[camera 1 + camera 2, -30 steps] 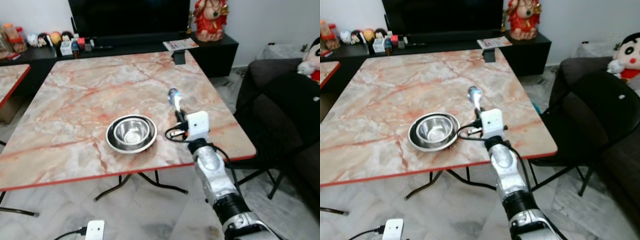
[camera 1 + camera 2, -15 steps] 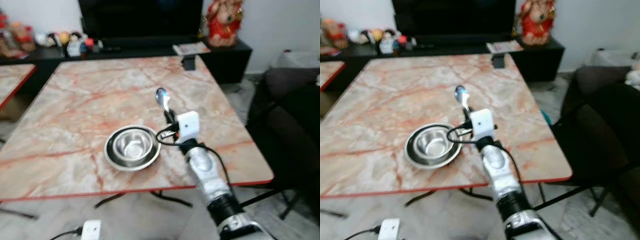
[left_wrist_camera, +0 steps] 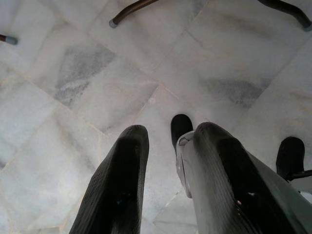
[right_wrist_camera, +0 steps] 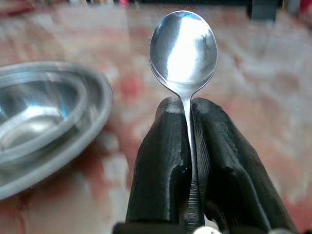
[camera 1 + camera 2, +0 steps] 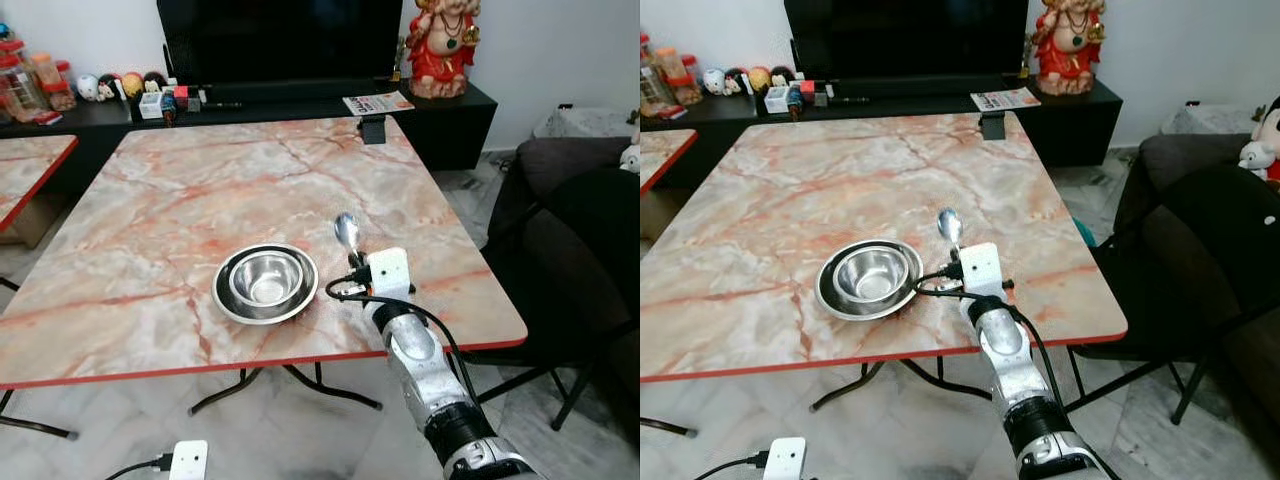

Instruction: Setting the table

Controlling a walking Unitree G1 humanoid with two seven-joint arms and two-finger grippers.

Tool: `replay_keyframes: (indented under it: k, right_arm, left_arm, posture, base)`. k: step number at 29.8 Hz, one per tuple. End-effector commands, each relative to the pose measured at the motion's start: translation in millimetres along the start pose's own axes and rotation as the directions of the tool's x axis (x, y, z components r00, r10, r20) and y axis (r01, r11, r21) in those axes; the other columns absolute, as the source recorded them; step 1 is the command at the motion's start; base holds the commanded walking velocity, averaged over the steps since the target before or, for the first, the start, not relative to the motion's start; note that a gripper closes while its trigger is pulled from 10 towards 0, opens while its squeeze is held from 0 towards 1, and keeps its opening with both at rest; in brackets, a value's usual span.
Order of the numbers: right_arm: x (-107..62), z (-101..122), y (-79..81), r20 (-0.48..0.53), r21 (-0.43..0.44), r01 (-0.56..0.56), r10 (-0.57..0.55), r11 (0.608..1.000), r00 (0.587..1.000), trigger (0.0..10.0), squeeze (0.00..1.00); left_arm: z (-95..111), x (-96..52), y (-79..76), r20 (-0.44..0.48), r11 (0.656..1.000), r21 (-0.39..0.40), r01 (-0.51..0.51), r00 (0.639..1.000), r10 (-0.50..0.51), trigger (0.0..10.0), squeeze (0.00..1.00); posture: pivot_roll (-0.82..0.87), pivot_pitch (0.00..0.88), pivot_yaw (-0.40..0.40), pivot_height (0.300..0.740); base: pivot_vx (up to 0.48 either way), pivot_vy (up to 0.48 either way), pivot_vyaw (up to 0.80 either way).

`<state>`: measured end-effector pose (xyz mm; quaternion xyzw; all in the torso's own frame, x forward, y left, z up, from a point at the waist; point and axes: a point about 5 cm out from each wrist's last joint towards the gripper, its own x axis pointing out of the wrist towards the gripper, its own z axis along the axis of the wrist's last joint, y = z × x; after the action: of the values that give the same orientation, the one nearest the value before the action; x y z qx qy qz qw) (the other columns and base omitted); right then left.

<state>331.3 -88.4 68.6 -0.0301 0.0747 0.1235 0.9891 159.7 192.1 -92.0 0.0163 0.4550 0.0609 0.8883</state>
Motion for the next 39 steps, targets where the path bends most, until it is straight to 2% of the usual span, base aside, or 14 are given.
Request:
replay_keyframes:
  k: [1,9,16,28,32,39]
  right_arm:
    - [5.1,5.8,-0.5,-0.009,0.016,0.021,-0.021,1.0,1.0,10.0,0.0]
    - [15.4,11.2,3.2,-0.06,0.053,0.037,-0.033,0.998,0.998,10.0,0.0]
    - [20.3,15.9,3.0,-0.071,0.043,0.042,-0.039,0.998,0.997,10.0,0.0]
    - [23.4,23.6,-0.5,-0.037,0.054,0.04,-0.038,0.998,0.999,10.0,0.0]
    - [22.9,25.0,1.2,-0.01,0.026,0.019,-0.019,0.999,1.0,10.0,0.0]
    - [21.9,23.8,2.3,-0.006,0.05,0.016,-0.016,0.999,1.0,10.0,0.0]
  left_arm:
    - [0.6,0.4,0.6,-0.008,1.0,0.004,0.002,1.0,-0.002,10.0,0.0]
    - [1.0,0.5,0.5,-0.008,1.0,0.001,0.001,1.0,-0.001,10.0,0.0]
    - [0.6,0.5,0.9,-0.01,1.0,-0.003,-0.003,1.0,0.003,10.0,0.0]
    - [1.7,0.5,1.2,-0.002,1.0,-0.005,-0.012,1.0,0.012,10.0,0.0]
    - [1.2,0.4,1.8,-0.003,1.0,-0.004,-0.014,1.0,0.014,10.0,0.0]
    - [1.5,0.5,2.2,-0.002,1.0,-0.003,-0.015,1.0,0.015,10.0,0.0]
  posture:
    - [-0.04,0.0,0.031,0.74]
    - [-0.04,0.0,0.028,0.74]
    - [-0.04,0.0,0.025,0.74]
    - [-0.04,0.0,0.025,0.74]
    - [-0.03,0.0,0.024,0.74]
    - [-0.04,0.0,0.026,0.74]
  base:
    - [0.0,0.0,0.0]
    - [0.0,0.0,0.0]
    - [0.0,0.0,0.0]
    - [0.0,0.0,0.0]
    - [0.241,0.0,0.0]
    - [0.253,0.0,0.0]
